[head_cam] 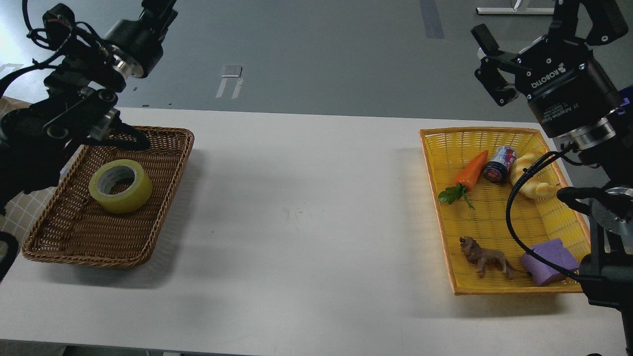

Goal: Place and transfer tape with both arms
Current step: 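Release the tape roll into the basket and raise the left arm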

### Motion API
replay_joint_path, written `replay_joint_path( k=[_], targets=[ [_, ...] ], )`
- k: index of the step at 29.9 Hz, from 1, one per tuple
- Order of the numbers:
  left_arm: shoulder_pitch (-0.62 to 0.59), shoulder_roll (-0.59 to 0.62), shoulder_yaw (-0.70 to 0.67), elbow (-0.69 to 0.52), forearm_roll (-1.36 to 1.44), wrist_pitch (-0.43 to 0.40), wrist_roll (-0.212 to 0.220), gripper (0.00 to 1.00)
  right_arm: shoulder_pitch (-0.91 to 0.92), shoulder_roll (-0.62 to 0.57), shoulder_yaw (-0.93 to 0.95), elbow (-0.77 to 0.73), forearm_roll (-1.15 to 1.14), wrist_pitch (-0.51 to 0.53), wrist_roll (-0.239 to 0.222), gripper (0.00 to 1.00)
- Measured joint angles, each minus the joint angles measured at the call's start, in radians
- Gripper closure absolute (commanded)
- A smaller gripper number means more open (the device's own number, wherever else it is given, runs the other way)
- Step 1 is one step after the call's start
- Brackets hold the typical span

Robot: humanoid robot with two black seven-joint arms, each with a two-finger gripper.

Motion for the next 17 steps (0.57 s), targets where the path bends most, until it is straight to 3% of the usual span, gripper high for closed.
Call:
replay_joint_path(
  k=[3,7,11,17],
  targets=[
    [-0.048,-0.054,-0.002,-0.026,-0.106,-0.018,0.017,0.02,0.038,-0.002,-0.001,-0.021,-0.003,0.0,-0.012,0.01],
    [-0.061,-0.085,-0.052,-0.162,-0.136,-0.026,0.019,0.02,0.086,-0.007,-0.002,-0.063,-0.003,0.0,-0.016,0.01],
    [-0.01,-0.131,-0.156,-0.329,-0.15,-0.052,0.026,0.02,0.143,-0.017,-0.002,-0.099,-0.002,0.0,-0.017,0.01],
    [0.115,-0.178,-0.343,-0.523,-0.159,-0.104,0.069,0.02,0.198,-0.008,-0.003,-0.097,0.001,0.0,-0.011,0.01]
  ],
)
